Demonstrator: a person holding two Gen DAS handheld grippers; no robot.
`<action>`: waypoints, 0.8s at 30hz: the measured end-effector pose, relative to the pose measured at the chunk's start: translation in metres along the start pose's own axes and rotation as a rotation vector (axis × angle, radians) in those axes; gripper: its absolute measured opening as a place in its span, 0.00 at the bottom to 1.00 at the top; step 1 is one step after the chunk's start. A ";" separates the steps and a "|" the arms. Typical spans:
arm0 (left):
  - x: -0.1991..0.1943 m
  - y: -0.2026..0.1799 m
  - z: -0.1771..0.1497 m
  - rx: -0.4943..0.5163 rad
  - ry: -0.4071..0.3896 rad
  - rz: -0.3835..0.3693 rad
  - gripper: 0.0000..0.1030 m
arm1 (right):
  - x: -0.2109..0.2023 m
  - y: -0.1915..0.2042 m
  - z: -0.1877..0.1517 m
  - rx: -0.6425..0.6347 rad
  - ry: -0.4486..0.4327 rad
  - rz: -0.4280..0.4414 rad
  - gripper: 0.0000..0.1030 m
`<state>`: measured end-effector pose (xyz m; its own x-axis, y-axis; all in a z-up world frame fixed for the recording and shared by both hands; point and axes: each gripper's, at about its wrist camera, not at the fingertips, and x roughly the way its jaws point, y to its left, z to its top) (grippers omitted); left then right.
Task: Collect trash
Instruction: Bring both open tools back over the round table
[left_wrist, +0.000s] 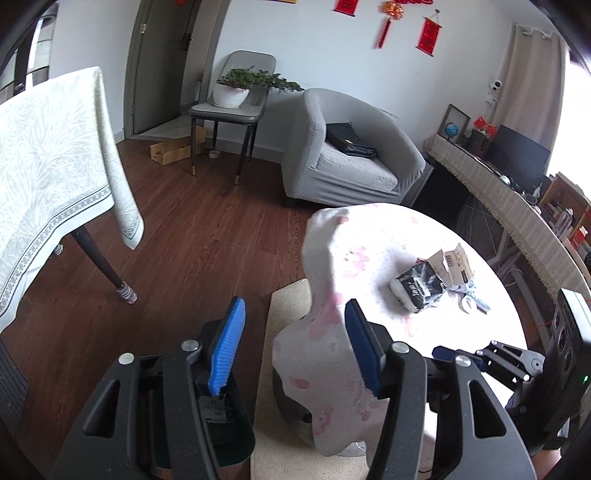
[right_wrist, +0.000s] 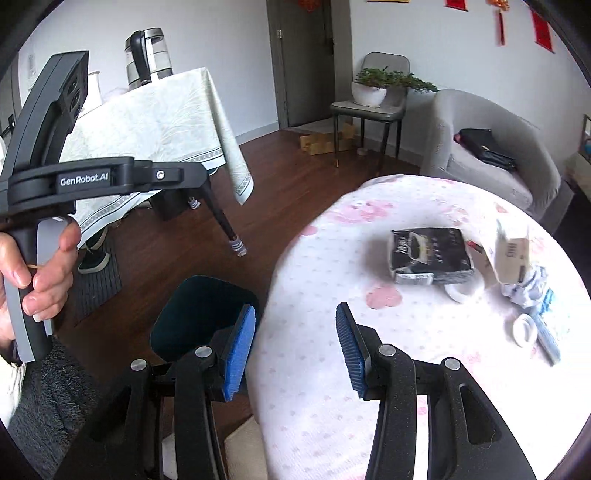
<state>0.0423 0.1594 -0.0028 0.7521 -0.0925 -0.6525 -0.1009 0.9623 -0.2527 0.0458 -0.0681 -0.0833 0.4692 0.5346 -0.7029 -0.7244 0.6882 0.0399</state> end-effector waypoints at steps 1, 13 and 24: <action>0.002 -0.005 -0.001 0.011 0.003 -0.002 0.62 | -0.002 -0.006 -0.002 0.008 -0.003 -0.011 0.45; 0.029 -0.069 -0.009 0.151 0.039 -0.071 0.75 | -0.029 -0.069 -0.030 0.110 -0.042 -0.181 0.53; 0.057 -0.117 -0.027 0.299 0.099 -0.132 0.79 | -0.043 -0.119 -0.051 0.199 -0.042 -0.289 0.62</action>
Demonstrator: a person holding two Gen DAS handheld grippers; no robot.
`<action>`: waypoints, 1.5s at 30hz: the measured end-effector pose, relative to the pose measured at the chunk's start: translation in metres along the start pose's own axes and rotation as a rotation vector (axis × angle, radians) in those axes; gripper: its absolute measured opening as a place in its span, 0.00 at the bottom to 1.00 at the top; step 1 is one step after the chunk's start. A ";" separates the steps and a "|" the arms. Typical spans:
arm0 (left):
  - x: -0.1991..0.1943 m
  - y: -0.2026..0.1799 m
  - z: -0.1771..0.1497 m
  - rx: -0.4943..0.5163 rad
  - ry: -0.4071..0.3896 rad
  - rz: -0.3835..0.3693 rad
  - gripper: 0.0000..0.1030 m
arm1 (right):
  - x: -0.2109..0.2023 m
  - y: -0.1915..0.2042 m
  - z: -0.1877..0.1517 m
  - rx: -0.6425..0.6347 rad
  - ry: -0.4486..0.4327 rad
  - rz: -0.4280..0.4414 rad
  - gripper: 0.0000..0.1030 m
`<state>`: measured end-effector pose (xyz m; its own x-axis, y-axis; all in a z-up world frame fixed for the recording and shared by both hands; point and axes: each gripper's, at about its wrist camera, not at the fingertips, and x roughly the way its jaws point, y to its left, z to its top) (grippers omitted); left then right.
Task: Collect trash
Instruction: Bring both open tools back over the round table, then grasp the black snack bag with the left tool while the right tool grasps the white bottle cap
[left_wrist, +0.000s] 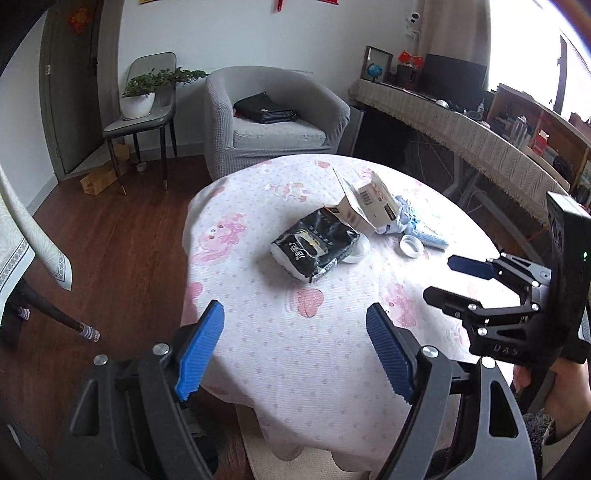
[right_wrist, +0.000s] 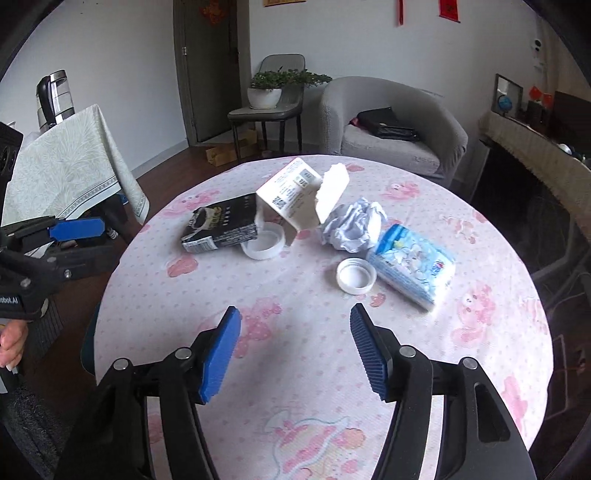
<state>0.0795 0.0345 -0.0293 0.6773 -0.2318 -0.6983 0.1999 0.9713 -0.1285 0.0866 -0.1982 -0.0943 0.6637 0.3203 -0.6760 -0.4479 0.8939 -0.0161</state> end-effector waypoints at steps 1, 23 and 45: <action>0.004 -0.003 0.000 0.014 0.003 -0.003 0.79 | 0.001 -0.005 -0.001 0.011 0.004 -0.009 0.62; 0.086 -0.023 0.019 0.474 0.110 0.001 0.83 | 0.043 -0.044 0.018 0.167 0.098 -0.008 0.62; 0.127 -0.008 0.054 0.365 0.155 -0.155 0.80 | 0.055 -0.037 0.032 0.116 0.103 -0.061 0.30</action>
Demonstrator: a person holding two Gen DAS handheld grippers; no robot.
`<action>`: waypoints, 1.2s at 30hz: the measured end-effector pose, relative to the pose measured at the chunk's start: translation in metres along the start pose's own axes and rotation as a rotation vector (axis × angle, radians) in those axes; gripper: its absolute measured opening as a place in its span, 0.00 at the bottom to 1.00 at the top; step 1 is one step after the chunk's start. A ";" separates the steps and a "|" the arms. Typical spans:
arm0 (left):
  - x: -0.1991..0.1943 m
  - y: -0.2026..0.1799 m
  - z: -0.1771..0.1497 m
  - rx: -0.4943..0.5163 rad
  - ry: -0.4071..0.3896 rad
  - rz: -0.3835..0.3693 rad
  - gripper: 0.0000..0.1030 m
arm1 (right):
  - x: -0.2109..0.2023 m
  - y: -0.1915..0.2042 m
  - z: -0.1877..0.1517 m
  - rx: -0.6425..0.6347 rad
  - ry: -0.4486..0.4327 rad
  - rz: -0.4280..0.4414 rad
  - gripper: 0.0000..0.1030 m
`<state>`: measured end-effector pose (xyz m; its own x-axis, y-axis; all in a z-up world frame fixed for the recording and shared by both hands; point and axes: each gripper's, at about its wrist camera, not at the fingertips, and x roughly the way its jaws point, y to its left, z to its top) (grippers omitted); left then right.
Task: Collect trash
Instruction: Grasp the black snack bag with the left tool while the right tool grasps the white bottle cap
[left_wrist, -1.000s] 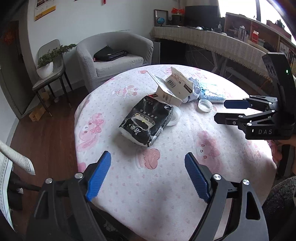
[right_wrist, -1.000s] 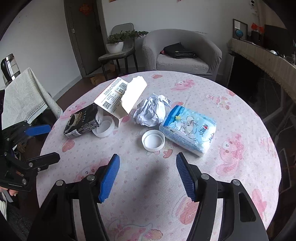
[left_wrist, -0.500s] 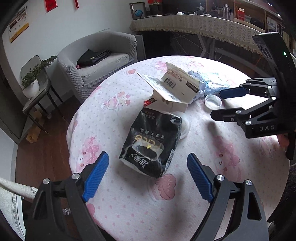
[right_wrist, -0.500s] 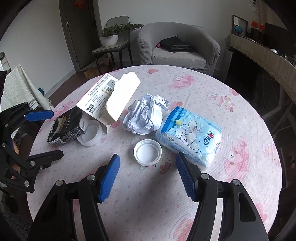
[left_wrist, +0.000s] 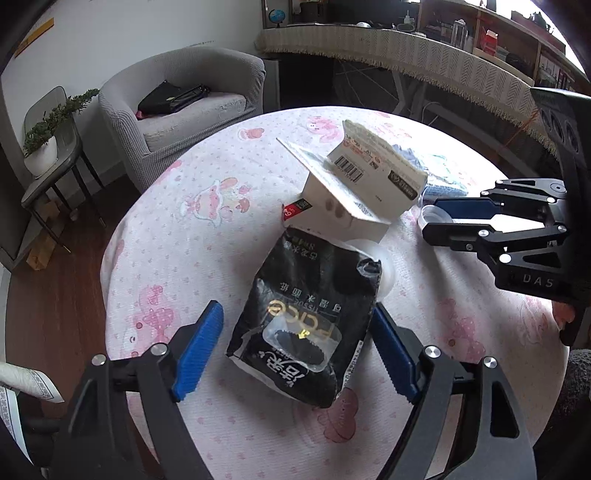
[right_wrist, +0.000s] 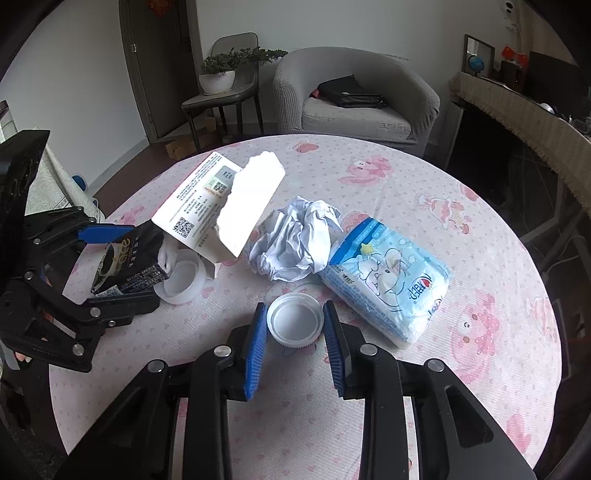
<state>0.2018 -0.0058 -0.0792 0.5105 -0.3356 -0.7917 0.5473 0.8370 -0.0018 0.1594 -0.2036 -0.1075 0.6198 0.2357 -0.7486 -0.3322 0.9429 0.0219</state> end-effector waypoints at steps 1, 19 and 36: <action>0.000 0.002 -0.001 -0.010 -0.003 -0.005 0.79 | 0.000 0.001 0.000 -0.004 0.001 0.007 0.30; -0.054 -0.007 -0.034 -0.205 -0.084 0.037 0.56 | -0.038 0.017 -0.002 -0.007 -0.018 0.145 0.29; -0.130 -0.008 -0.079 -0.391 -0.151 0.220 0.55 | -0.048 0.083 0.011 -0.083 -0.041 0.238 0.29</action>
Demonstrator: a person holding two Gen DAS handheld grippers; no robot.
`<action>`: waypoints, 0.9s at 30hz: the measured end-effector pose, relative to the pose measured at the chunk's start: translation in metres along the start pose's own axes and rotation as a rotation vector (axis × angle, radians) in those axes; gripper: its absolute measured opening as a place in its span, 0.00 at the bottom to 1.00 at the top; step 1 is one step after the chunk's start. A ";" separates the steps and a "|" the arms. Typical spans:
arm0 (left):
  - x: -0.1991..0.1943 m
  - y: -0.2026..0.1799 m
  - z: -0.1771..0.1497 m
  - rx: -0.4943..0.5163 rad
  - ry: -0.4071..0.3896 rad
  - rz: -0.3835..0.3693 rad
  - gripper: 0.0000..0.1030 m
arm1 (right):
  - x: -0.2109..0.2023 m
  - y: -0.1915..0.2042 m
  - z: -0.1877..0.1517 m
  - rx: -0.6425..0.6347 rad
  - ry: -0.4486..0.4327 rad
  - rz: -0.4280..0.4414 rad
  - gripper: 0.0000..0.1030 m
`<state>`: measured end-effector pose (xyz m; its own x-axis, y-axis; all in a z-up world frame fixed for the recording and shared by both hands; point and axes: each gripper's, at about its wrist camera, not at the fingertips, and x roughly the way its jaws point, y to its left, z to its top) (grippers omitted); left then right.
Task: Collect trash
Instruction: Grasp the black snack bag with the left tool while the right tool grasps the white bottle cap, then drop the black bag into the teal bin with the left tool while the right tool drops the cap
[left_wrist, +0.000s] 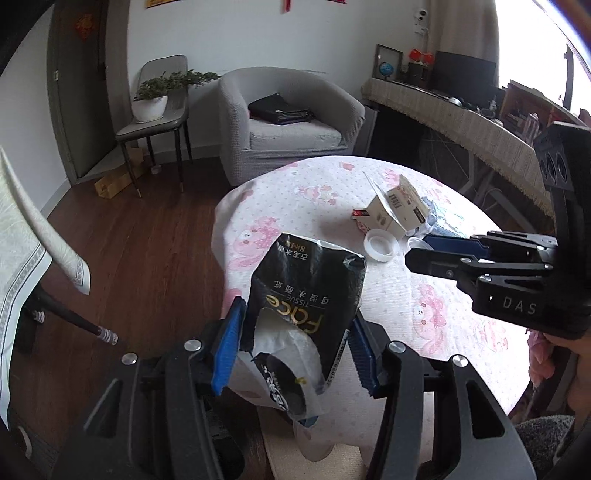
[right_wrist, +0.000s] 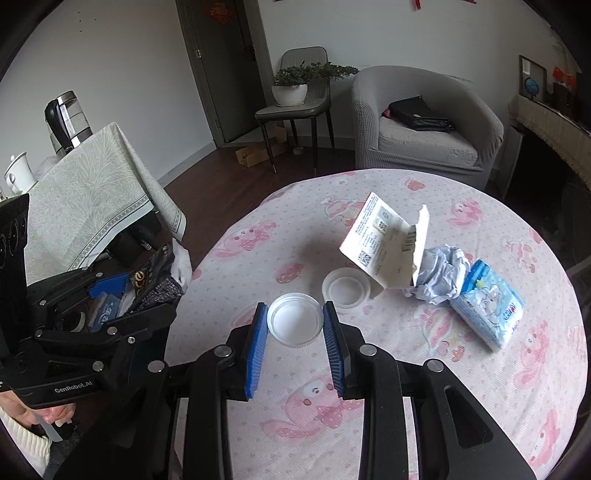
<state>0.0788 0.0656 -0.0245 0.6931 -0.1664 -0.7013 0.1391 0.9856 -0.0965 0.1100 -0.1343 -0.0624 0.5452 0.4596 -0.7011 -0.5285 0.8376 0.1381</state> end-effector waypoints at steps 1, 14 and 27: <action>-0.002 0.005 -0.002 -0.015 -0.001 0.008 0.55 | 0.001 0.003 0.001 -0.001 -0.001 0.005 0.29; -0.008 0.073 -0.034 -0.165 0.034 0.109 0.55 | 0.025 0.054 0.011 -0.062 0.023 0.068 0.29; -0.006 0.140 -0.066 -0.255 0.109 0.175 0.50 | 0.063 0.127 0.017 -0.144 0.074 0.142 0.29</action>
<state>0.0476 0.2069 -0.0800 0.6091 -0.0030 -0.7931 -0.1669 0.9771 -0.1319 0.0877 0.0060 -0.0771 0.4122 0.5430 -0.7316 -0.6875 0.7123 0.1414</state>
